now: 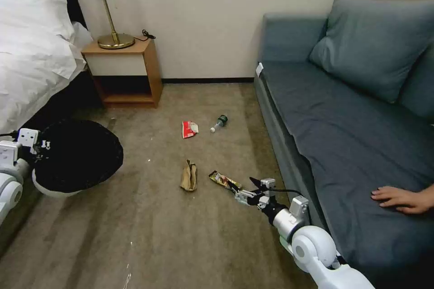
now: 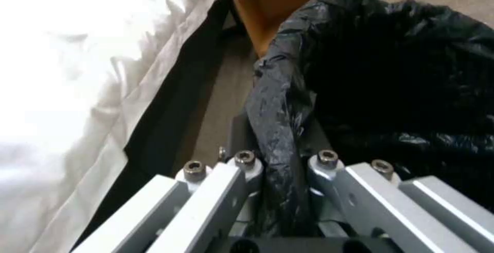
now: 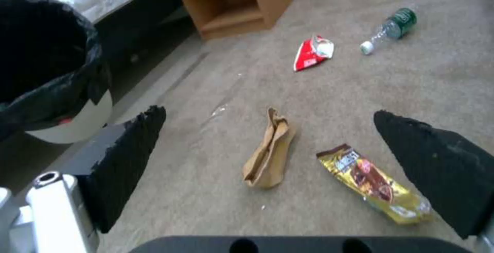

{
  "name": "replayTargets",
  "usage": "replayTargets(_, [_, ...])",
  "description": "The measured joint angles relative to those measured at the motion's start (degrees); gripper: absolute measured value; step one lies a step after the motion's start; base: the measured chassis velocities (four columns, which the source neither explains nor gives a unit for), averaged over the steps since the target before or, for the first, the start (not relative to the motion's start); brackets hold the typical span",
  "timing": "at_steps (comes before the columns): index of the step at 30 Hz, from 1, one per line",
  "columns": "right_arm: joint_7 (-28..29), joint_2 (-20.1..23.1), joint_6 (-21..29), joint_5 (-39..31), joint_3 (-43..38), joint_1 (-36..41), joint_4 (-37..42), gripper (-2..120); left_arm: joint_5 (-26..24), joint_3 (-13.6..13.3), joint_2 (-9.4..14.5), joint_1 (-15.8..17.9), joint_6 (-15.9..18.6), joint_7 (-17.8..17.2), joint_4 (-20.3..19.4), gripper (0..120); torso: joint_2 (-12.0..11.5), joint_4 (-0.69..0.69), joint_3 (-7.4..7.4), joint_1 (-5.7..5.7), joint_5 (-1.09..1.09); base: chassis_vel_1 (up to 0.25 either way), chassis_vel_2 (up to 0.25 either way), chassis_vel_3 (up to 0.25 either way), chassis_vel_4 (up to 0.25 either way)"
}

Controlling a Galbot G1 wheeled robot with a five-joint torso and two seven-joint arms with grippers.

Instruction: Pick up the trash bin, then pick up the garbage on the floor and place it into the trash bin.

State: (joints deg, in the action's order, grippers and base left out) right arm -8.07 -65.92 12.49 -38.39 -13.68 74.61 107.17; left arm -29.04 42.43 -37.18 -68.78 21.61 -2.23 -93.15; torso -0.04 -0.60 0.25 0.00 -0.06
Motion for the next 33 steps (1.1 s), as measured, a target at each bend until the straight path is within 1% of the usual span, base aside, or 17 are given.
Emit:
replayTargets(3, [0.0, -0.1, 0.0, -0.2, 0.5, -0.9, -0.6, 100, 0.0, -0.2, 0.0, 0.3, -0.1, 0.1, 0.4, 4, 0.0, 0.03, 0.0, 0.0, 0.0, -0.133, 0.131, 0.131, -0.136])
replayTargets(5, [-0.2, -0.4, -0.1, -0.3, 1.5, -1.7, -1.6, 100, 0.0, -0.6, 0.0, 0.7, -0.2, 0.2, 1.1, 4, 0.0, 0.0, 0.0, 0.0, 0.0, -0.141, 0.123, 0.137, -0.13])
replayTargets(10, [-0.3, -0.7, -0.2, -0.4, 2.1, -2.4, -2.4, 100, 0.0, -0.8, 0.0, 0.9, -0.3, 0.2, 1.4, 4, 0.0, 0.0, 0.0, 0.0, 0.0, -0.134, 0.124, 0.134, -0.116])
replayTargets(15, [-0.4, -0.8, -0.3, -0.4, 2.4, -2.6, -2.7, 100, 0.1, -0.8, -0.1, 0.9, -0.5, 0.2, 1.6, 4, 0.0, 0.0, 0.0, 0.0, -0.01, -0.133, 0.133, 0.117, -0.131])
replayTargets(16, [-0.4, -0.8, -0.3, -0.4, 2.4, -2.7, -2.8, 100, 0.2, -0.7, -0.2, 0.8, -0.5, 0.3, 1.7, 4, 0.0, 0.02, 0.0, 0.0, 0.0, -0.131, 0.144, 0.113, -0.124])
replayTargets(21, [-0.5, -1.1, -0.3, -0.3, 2.8, -2.6, -2.9, 100, 0.3, -0.6, -0.4, 0.7, -0.9, 0.4, 1.7, 4, 0.0, 0.0, 0.01, 0.0, 0.0, -0.117, 0.123, 0.109, -0.108])
replayTargets(33, [-0.5, -1.9, -0.3, 0.5, 3.5, -2.0, -3.0, 100, 0.4, -0.4, -0.7, 0.1, -1.5, 0.5, 1.4, 4, 0.0, 0.01, 0.0, 0.0, 0.0, -0.118, 0.111, 0.113, -0.125])
